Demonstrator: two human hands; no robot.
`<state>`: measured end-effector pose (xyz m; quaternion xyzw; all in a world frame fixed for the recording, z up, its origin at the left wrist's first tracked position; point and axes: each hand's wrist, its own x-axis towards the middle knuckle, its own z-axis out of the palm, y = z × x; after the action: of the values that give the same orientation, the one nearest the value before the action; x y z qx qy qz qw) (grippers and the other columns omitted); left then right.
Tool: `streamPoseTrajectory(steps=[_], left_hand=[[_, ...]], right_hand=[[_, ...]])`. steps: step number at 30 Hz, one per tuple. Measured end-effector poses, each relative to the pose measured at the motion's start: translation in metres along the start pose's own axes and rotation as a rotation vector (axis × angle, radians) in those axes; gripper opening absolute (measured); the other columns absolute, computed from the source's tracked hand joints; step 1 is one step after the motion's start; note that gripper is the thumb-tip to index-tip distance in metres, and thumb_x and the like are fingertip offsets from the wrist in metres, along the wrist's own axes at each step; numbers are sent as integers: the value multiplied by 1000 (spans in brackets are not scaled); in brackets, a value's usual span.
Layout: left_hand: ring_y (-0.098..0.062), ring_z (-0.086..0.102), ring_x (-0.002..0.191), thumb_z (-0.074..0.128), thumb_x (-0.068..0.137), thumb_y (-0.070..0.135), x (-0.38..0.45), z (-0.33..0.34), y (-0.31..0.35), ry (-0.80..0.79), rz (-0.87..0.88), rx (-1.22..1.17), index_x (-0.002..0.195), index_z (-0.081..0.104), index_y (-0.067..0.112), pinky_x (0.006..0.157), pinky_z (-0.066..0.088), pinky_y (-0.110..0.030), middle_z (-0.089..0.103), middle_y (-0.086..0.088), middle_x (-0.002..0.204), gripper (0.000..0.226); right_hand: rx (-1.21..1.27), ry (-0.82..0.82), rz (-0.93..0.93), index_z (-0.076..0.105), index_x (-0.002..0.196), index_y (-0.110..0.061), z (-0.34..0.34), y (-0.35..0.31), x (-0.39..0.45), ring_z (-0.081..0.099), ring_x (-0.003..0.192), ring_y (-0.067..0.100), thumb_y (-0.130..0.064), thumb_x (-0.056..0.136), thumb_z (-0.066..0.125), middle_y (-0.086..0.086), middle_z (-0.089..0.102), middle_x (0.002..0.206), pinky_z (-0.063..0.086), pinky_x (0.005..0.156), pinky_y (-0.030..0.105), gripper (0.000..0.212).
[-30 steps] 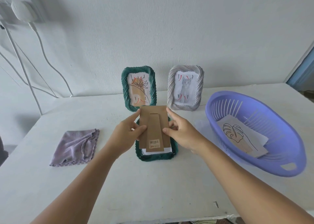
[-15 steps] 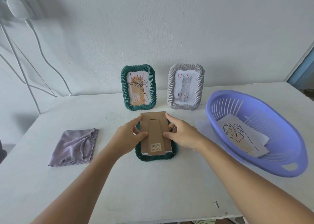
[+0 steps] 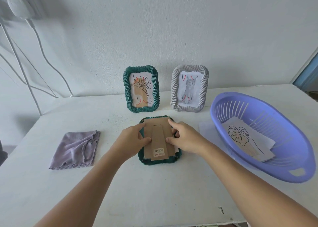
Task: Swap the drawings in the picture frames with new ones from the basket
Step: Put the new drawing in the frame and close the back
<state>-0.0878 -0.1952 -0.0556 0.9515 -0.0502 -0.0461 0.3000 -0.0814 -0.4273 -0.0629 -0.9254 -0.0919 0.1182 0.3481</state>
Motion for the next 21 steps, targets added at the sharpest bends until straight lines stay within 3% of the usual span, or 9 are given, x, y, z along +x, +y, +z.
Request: streamPoseTrajectory(steps=[4,8,12,16,21], left_hand=[[-6,55,77,72,90,37,0,1,0,9,11,43,139,61,26,58,35,-18,60,12,79,52],[-6,59,72,73,88,38,1,2,-5,-10,-38,-10,124,69,27,58,41,-22,66,8,74,38],[-7,55,63,72,88,41,3,2,-9,-12,-54,-21,110,74,25,54,42,-22,66,4,69,27],[-10,55,65,72,88,41,3,3,-10,-3,-55,-36,107,75,26,58,45,-26,67,3,68,24],[-11,57,69,73,89,38,3,5,-9,5,-67,-88,116,72,27,58,42,-24,66,5,70,29]], right_hand=[[-90,-35,33,32,158,-32,1,4,-1,48,126,27,-46,92,68,-1,39,132,35,114,44,77],[-64,-6,35,33,157,-31,1,1,-3,48,126,30,-47,89,71,-1,35,131,39,112,42,79],[-114,100,54,37,156,-31,-2,1,-9,44,129,23,-55,84,73,-3,34,128,35,112,34,84],[-156,89,59,54,144,-36,-4,0,-14,47,121,22,-60,85,70,-2,38,120,37,108,36,66],[-118,85,67,51,146,-42,-1,0,-13,49,119,19,-58,87,69,-4,41,119,36,108,36,63]])
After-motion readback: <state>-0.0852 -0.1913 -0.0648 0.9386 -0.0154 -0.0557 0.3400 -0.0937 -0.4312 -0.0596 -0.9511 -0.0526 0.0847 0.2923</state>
